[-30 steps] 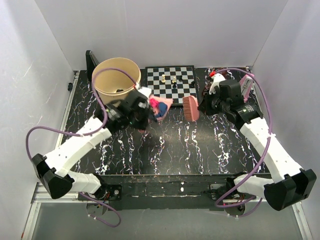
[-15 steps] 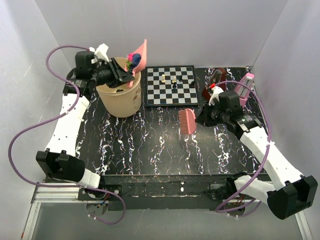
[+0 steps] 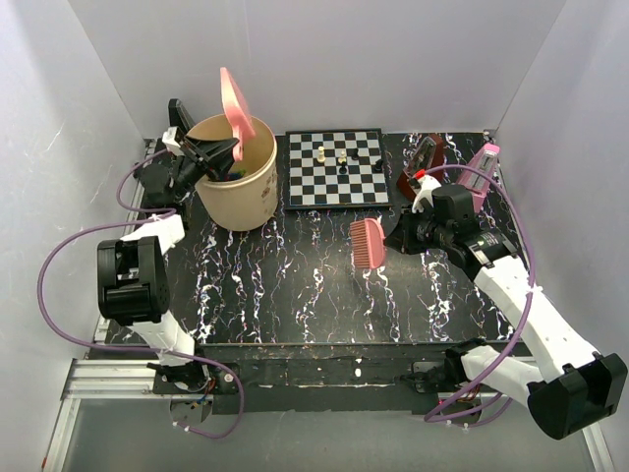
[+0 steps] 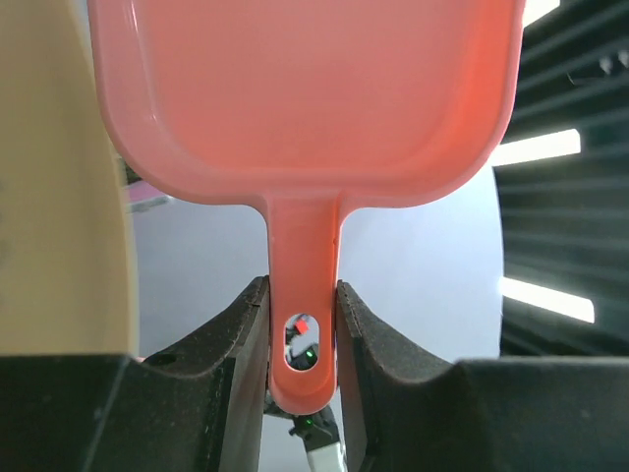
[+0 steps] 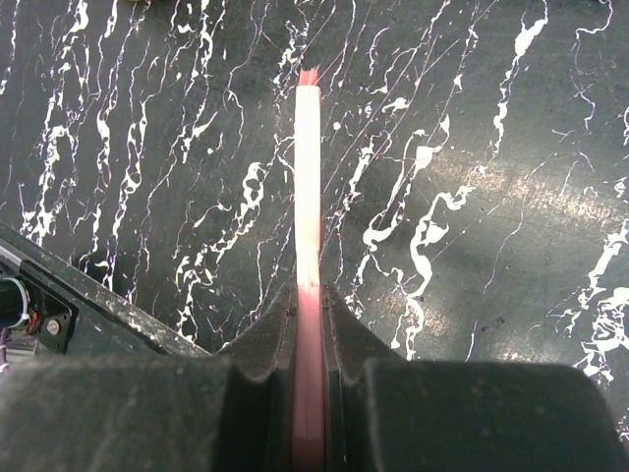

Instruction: Sweep away the paper scraps from the table

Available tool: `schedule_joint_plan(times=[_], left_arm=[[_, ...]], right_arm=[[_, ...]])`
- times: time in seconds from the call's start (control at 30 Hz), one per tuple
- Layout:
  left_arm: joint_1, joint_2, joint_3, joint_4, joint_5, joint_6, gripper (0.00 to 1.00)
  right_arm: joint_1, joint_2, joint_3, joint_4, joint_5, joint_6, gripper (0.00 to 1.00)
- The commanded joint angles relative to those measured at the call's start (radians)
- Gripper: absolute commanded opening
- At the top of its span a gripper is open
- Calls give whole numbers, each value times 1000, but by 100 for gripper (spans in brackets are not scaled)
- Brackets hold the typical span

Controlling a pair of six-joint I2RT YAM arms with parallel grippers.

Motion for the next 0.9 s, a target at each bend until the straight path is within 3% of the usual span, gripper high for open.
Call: schedule_joint_plan(times=[0.0, 0.23, 0.33, 0.4, 0.47, 0.57, 0.73, 0.87], left_arm=[[-4, -65, 13, 331, 8, -348, 0], [1, -157, 53, 158, 78, -203, 0], [1, -264, 81, -198, 144, 91, 0], [0, -359, 117, -609, 122, 389, 0], [-16, -439, 180, -976, 35, 693, 0], [-109, -525, 245, -1285, -114, 985, 0], [-417, -541, 305, -1572, -464, 1316, 0], [-664, -501, 285, -1657, -774, 1417, 0]], right_arm=[[-1, 9, 18, 59, -22, 4, 1], [-1, 2, 21, 58, -6, 11, 1], [-1, -15, 17, 61, 19, 18, 1], [-1, -38, 8, 67, 51, 27, 1], [-1, -67, -5, 78, 94, 39, 1], [0, -122, -34, 98, 178, 80, 1], [-1, -204, -89, 99, 425, 220, 1], [0, -294, -147, 76, 628, 359, 1]])
